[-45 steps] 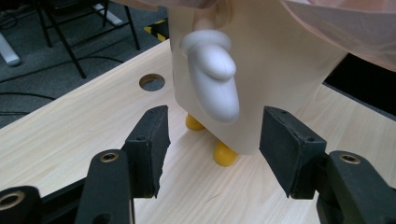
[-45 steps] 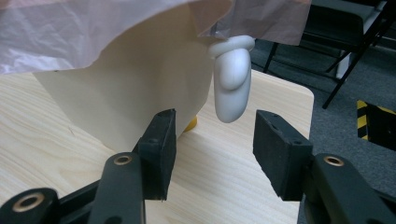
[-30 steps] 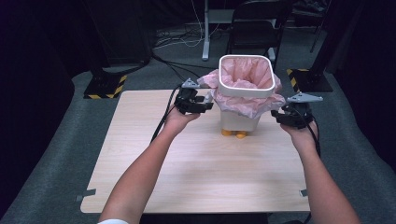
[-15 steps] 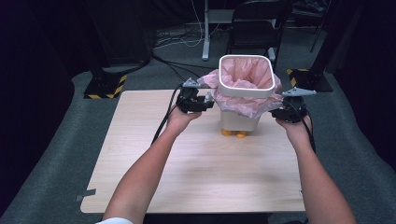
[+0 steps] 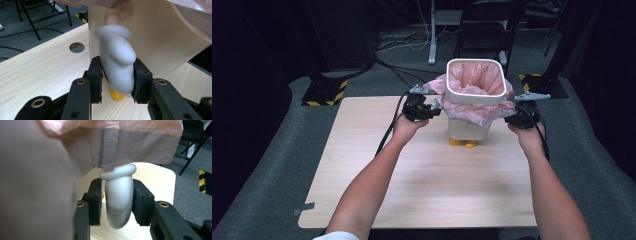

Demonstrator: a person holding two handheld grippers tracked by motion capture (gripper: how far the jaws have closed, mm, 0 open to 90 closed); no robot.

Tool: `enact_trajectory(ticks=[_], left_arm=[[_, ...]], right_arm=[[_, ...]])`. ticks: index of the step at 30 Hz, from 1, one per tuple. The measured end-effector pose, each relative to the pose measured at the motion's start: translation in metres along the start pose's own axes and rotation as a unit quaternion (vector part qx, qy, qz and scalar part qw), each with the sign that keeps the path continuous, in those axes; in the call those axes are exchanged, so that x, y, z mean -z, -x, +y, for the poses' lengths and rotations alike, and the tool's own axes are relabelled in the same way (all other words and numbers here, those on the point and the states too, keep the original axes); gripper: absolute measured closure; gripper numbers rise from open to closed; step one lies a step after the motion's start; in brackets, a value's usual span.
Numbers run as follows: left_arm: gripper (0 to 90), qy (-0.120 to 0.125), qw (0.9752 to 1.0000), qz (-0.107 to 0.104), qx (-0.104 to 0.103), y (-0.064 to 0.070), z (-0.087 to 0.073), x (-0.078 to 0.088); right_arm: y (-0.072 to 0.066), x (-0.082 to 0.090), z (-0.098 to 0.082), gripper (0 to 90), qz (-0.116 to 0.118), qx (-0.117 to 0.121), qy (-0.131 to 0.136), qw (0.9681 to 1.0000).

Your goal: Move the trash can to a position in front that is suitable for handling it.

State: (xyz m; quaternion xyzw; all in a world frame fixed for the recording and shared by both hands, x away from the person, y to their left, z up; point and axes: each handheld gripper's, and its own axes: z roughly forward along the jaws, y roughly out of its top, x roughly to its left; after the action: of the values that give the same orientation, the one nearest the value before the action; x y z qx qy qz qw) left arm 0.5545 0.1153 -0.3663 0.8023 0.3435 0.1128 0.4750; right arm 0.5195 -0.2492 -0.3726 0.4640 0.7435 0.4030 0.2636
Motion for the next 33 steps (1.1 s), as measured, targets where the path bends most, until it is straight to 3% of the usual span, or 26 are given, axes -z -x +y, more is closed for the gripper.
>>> enact_trajectory(ticks=[5, 25, 33], left_arm=[[65.6, -0.001, 1.0, 0.002, -0.003, 0.0, 0.0, -0.001], [63.9, -0.01, 0.9999, 0.01, -0.002, 0.0, 0.003, -0.011], [67.4, -0.014, 0.9999, 0.009, -0.004, -0.001, 0.001, -0.016]], right_arm=[[-0.002, -0.006, 0.001, 64.1, -0.008, 0.014, -0.008, 0.9998], [-0.001, -0.013, 0.005, 66.5, -0.006, 0.012, -0.013, 0.9998], [-0.002, -0.014, 0.005, 67.0, -0.007, 0.018, -0.016, 0.9997]])
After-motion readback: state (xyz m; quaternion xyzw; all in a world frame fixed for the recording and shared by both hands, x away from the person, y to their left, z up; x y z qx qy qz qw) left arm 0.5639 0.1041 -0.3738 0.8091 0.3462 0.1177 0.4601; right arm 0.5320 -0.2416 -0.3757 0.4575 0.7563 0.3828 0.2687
